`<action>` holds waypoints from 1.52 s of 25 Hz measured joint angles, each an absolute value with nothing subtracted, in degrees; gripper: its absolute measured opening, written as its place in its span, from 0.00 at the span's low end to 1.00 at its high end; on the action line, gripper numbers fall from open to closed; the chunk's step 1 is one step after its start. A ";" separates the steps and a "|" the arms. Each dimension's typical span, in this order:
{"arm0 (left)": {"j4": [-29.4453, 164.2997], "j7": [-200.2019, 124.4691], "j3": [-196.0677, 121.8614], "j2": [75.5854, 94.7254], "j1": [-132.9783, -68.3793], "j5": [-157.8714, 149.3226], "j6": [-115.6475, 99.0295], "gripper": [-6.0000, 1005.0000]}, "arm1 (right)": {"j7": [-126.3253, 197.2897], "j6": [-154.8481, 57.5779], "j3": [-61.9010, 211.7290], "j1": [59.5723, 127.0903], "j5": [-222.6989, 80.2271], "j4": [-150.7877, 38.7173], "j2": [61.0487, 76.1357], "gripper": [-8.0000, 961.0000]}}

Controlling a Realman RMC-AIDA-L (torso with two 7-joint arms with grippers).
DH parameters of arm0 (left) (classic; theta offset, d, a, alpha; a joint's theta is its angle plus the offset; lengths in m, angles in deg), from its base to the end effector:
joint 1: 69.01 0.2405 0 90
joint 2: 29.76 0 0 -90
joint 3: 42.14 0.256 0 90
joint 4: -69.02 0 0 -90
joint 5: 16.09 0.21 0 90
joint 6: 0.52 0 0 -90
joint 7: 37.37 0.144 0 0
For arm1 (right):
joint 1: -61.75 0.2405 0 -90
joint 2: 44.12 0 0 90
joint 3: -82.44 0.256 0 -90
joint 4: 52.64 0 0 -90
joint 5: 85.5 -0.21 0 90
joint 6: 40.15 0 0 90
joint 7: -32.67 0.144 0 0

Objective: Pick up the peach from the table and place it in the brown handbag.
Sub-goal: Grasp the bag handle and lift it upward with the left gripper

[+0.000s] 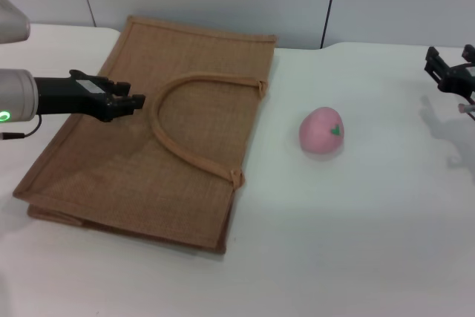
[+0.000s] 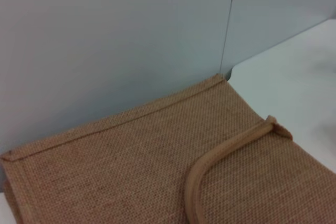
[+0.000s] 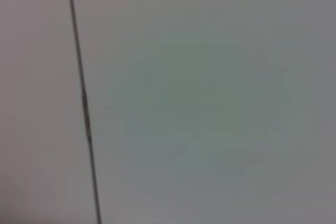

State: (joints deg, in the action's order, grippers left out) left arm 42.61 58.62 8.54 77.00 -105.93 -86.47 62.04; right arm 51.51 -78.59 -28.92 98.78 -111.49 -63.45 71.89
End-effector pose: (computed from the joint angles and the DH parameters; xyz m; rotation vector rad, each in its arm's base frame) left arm -0.3058 0.4070 0.0519 -2.4422 -0.7099 -0.2676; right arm 0.3084 0.4134 -0.0170 -1.7433 0.7546 0.5226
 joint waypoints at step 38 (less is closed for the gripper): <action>44.29 58.44 8.23 80.81 -108.08 -83.49 53.59 0.39 | 51.57 -77.61 -31.20 98.80 -111.43 -65.18 72.13 0.71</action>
State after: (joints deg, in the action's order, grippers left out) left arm 44.29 58.44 8.23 80.81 -108.08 -83.49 53.59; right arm 51.57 -77.61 -31.20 98.80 -111.43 -65.18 72.13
